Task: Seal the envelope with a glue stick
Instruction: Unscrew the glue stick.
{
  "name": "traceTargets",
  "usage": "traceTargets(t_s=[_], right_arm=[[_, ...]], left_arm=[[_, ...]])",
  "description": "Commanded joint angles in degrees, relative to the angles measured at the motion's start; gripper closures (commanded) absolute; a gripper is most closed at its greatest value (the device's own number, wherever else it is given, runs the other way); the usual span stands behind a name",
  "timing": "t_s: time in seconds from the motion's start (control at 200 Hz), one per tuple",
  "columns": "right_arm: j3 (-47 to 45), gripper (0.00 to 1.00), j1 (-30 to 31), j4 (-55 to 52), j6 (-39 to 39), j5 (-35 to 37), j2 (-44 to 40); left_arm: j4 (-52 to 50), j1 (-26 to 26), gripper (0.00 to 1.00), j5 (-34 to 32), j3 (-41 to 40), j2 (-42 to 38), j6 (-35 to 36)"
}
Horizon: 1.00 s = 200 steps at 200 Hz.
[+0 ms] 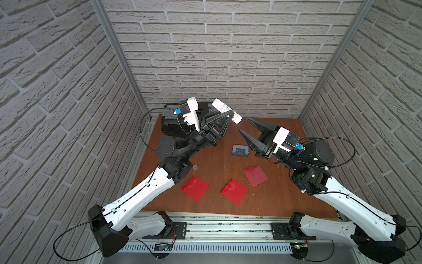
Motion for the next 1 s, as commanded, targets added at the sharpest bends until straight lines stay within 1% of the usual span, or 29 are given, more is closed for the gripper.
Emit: traceTargets(t_s=[0.0, 0.205, 0.255, 0.325, 0.395, 0.425, 0.495, 0.545, 0.77, 0.87, 0.93, 0.995], right_arm=[[2.31, 0.54, 0.28, 1.74, 0.55, 0.99, 1.93], [4.67, 0.55, 0.24, 0.38, 0.31, 0.92, 4.49], [4.89, 0.57, 0.28, 0.38, 0.43, 1.13, 4.75], [4.97, 0.64, 0.21, 0.55, 0.59, 1.23, 4.85], [5.00, 0.65, 0.28, 0.65, 0.66, 1.30, 4.91], [4.99, 0.65, 0.28, 0.62, 0.53, 1.25, 4.96], [5.04, 0.57, 0.26, 0.12, 0.37, 1.71, 5.10], [5.04, 0.56, 0.27, -0.28, 0.21, 2.26, 5.05], [4.41, 0.59, 0.30, -0.41, -0.33, 3.44, 4.75], [4.33, 0.66, 0.33, -0.41, -0.18, 3.41, 4.78], [4.38, 0.65, 0.30, -0.32, -0.25, 3.39, 4.92], [4.64, 0.60, 0.35, -0.50, -0.26, 3.80, 5.21]], left_arm=[[2.07, -0.05, 0.93, -0.09, -0.60, -0.74, -0.16], [2.06, 0.01, 0.93, -0.22, -0.53, -0.76, -0.02], [2.16, -0.06, 0.93, -0.16, -0.53, -0.80, -0.09], [2.15, -0.05, 0.93, -0.09, -0.64, -0.82, -0.05], [2.20, -0.10, 0.93, -0.22, -0.72, -0.76, -0.02], [2.25, -0.07, 0.93, -0.20, -0.71, -0.80, -0.03], [2.36, 0.01, 0.93, -0.10, -0.71, -0.69, -0.06], [2.44, -0.05, 0.93, -0.10, -0.75, -0.64, -0.13], [2.51, -0.06, 0.93, -0.27, -0.73, -0.76, -0.02], [2.49, -0.06, 0.93, -0.18, -0.71, -0.76, -0.07], [2.45, -0.05, 0.93, -0.27, -0.71, -0.77, -0.09], [2.47, -0.06, 0.93, -0.27, -0.70, -0.76, -0.18]])
